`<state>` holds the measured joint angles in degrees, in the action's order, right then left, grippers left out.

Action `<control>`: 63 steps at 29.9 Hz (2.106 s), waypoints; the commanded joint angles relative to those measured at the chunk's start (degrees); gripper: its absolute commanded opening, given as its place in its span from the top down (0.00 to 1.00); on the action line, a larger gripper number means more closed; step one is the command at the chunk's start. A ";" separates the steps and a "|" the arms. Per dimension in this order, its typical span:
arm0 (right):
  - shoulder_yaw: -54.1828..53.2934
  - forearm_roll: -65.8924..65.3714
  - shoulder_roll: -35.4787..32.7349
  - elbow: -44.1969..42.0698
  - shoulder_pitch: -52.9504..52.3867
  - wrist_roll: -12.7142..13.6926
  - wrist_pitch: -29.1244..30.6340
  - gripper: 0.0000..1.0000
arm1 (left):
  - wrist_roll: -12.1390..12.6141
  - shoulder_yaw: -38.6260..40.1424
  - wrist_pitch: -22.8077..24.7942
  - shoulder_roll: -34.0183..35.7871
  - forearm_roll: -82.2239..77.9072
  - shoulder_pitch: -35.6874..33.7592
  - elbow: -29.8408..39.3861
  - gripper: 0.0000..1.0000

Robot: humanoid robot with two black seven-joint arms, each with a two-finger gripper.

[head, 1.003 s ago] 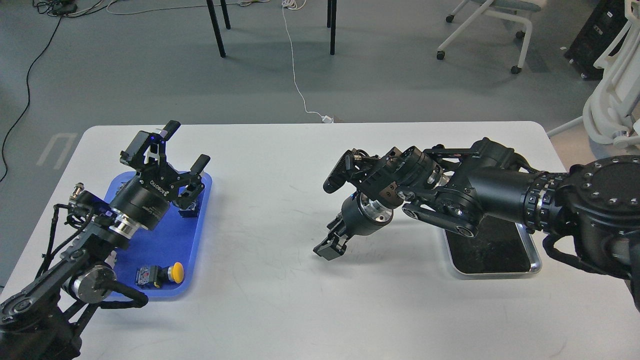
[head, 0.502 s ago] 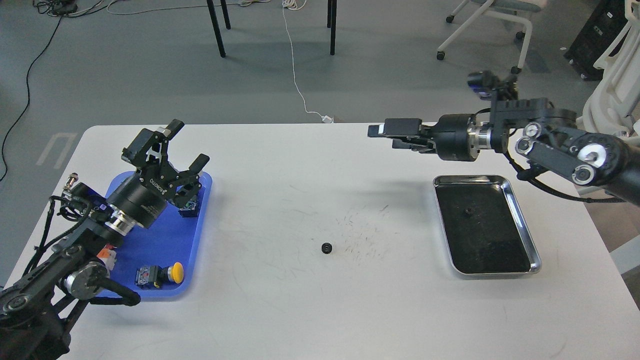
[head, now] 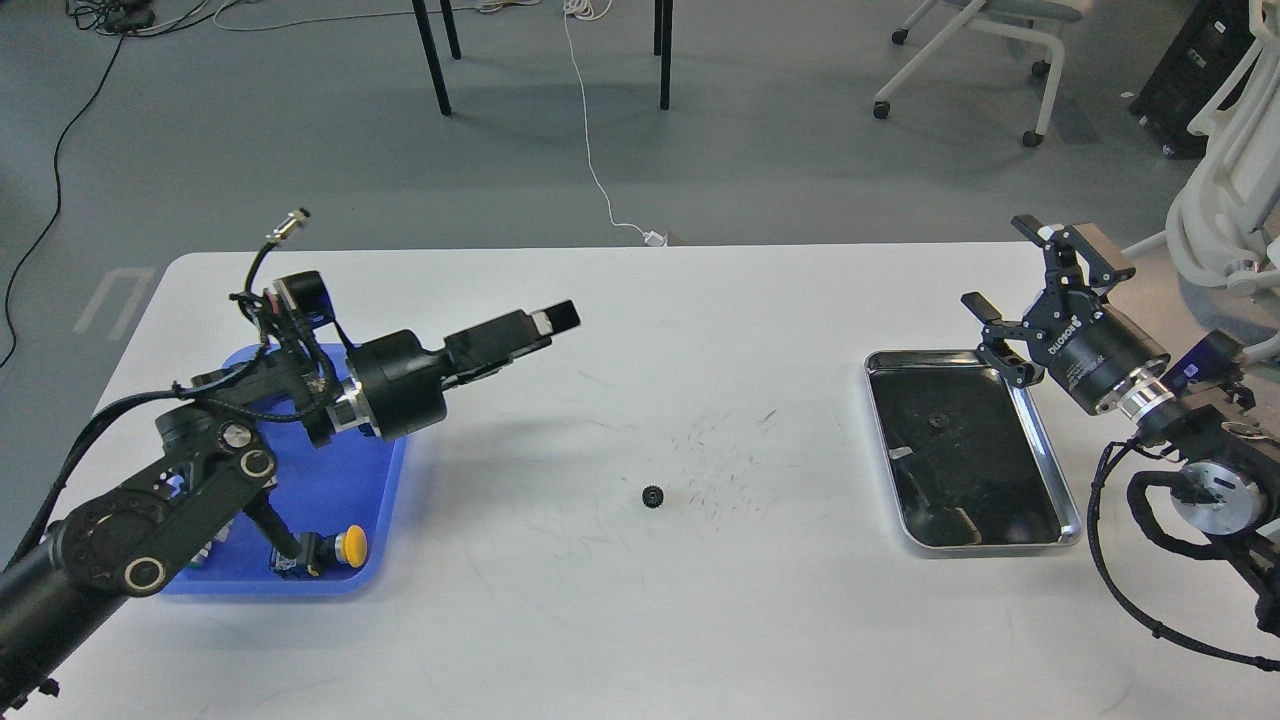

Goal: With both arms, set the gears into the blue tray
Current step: 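Retract the right arm and reach the left gripper toward the black part, then close the left gripper on the black part and lift it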

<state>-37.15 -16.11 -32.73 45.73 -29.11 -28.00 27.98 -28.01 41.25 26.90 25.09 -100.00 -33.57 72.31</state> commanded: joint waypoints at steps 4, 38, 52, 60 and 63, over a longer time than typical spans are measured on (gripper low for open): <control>-0.73 0.20 -1.02 0.33 1.69 0.00 0.02 0.01 | 0.01 -24.09 -8.70 -3.90 -19.07 -18.44 -6.47 0.03; -0.11 0.11 -3.13 0.50 1.78 0.00 0.02 0.01 | 0.01 -39.76 -9.49 -15.25 -25.00 -21.45 -19.05 0.45; -0.11 0.11 -3.13 0.50 1.78 0.00 0.02 0.01 | 0.01 -39.85 -9.67 -14.90 -25.00 -20.93 -21.07 0.88; -0.11 0.11 -3.13 0.50 1.78 0.00 0.02 0.01 | 0.01 -38.88 -9.85 -9.20 -25.00 -24.26 -15.99 0.90; -0.02 0.11 -3.13 0.50 1.78 0.00 0.02 0.01 | 0.01 -38.79 -9.85 -2.45 -24.11 -25.49 -11.60 0.89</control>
<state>-37.29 -16.00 -35.85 46.23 -27.33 -28.00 28.00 -27.98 2.32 17.05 16.78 -125.06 -57.81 56.89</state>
